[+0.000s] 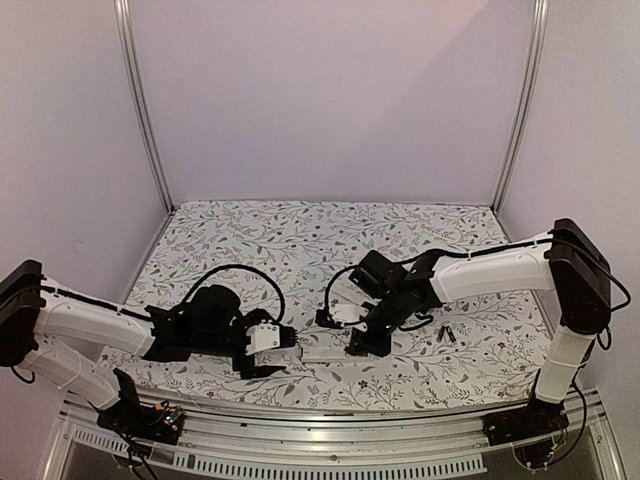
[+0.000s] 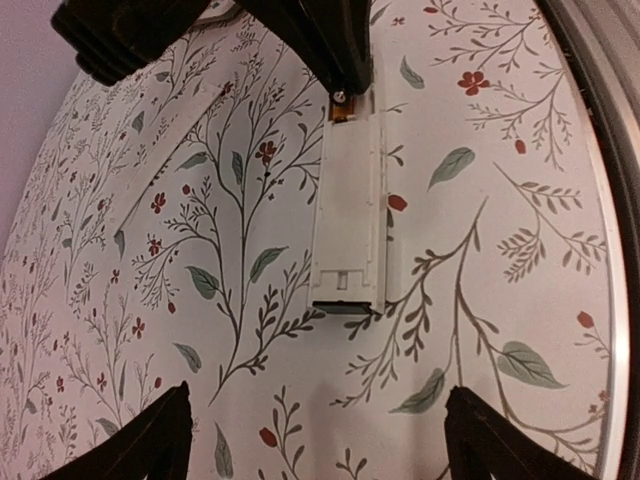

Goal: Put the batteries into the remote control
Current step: Place the battery in the battery compartment.

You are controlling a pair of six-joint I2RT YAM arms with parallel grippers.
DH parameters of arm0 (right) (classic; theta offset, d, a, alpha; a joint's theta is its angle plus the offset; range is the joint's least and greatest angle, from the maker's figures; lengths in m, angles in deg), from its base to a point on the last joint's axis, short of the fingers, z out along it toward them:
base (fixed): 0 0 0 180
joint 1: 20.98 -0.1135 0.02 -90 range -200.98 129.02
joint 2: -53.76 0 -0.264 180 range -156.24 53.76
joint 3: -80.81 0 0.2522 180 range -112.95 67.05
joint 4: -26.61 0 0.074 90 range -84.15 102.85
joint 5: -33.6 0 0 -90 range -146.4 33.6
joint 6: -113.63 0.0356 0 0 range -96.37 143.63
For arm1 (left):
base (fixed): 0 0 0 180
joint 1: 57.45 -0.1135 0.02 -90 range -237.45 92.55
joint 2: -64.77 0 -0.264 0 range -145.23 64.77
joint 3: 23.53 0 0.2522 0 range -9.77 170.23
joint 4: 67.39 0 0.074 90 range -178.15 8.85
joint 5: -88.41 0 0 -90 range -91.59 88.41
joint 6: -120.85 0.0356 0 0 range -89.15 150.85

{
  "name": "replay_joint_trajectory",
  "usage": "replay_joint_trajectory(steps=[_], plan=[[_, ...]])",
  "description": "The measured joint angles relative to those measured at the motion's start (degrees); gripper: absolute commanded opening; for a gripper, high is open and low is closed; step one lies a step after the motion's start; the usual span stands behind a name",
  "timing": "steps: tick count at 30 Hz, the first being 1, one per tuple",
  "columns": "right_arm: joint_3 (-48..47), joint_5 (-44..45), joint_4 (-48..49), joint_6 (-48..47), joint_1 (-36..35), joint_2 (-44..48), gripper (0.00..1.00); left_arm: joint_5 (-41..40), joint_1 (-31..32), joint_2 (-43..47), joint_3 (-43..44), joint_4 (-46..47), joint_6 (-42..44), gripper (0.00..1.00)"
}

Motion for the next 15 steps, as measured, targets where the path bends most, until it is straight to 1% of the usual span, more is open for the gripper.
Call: replay_joint_trajectory(steps=[8,12,15], plan=[[0.50,0.81,-0.11,-1.14,0.00,-0.48,0.01,-0.48,0.00,0.00,0.00,0.00,-0.02,0.87],[0.52,1.01,-0.09,-1.36,0.00,-0.52,0.06,-0.57,0.00,-0.02,0.00,0.00,-0.02,0.87],[0.52,1.05,-0.09,-1.55,0.00,-0.50,0.13,-0.61,0.00,-0.17,0.00,0.00,-0.02,0.87]])
